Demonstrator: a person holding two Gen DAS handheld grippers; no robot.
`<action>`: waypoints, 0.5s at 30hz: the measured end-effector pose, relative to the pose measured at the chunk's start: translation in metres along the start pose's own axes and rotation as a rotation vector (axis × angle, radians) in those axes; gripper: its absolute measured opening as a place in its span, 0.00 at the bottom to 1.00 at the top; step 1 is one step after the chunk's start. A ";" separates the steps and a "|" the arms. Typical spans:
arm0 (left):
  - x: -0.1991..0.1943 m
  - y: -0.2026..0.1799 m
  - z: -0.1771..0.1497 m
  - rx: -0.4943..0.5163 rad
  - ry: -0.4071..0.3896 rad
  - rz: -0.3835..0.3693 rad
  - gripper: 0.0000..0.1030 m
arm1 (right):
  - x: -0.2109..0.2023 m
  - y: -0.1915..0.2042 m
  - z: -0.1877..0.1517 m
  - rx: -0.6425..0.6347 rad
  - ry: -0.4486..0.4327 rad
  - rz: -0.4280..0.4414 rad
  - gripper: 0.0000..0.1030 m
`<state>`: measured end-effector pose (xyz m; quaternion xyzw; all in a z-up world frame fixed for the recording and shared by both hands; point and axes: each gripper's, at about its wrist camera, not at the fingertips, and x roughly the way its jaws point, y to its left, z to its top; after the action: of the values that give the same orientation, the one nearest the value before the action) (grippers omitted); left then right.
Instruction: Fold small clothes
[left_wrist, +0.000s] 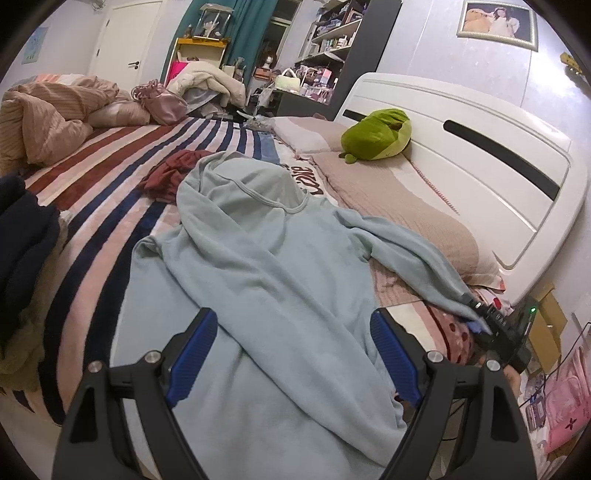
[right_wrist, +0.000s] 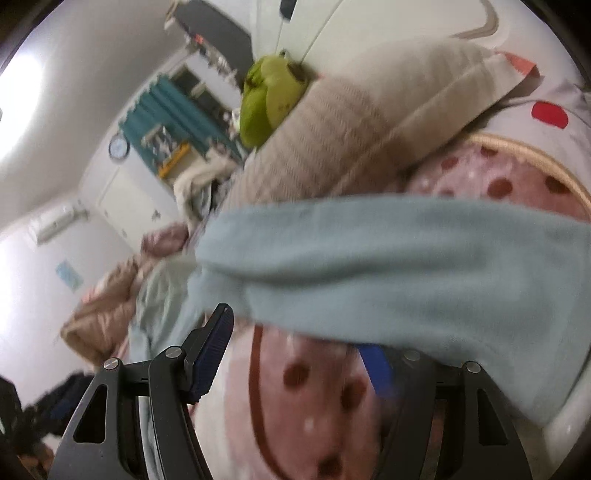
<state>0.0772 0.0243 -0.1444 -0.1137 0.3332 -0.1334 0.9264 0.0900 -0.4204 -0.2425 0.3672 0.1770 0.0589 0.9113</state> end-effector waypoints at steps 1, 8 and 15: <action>0.002 0.000 0.001 -0.002 0.003 0.005 0.80 | 0.001 -0.001 0.004 0.005 -0.017 -0.006 0.57; 0.008 0.005 0.005 -0.023 -0.003 0.007 0.80 | -0.008 0.006 0.028 -0.053 -0.111 -0.093 0.02; 0.002 0.016 0.005 -0.040 -0.024 -0.006 0.80 | -0.042 0.072 0.058 -0.283 -0.255 -0.059 0.01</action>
<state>0.0845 0.0394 -0.1467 -0.1349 0.3243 -0.1282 0.9275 0.0740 -0.4163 -0.1423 0.2343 0.0610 0.0093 0.9702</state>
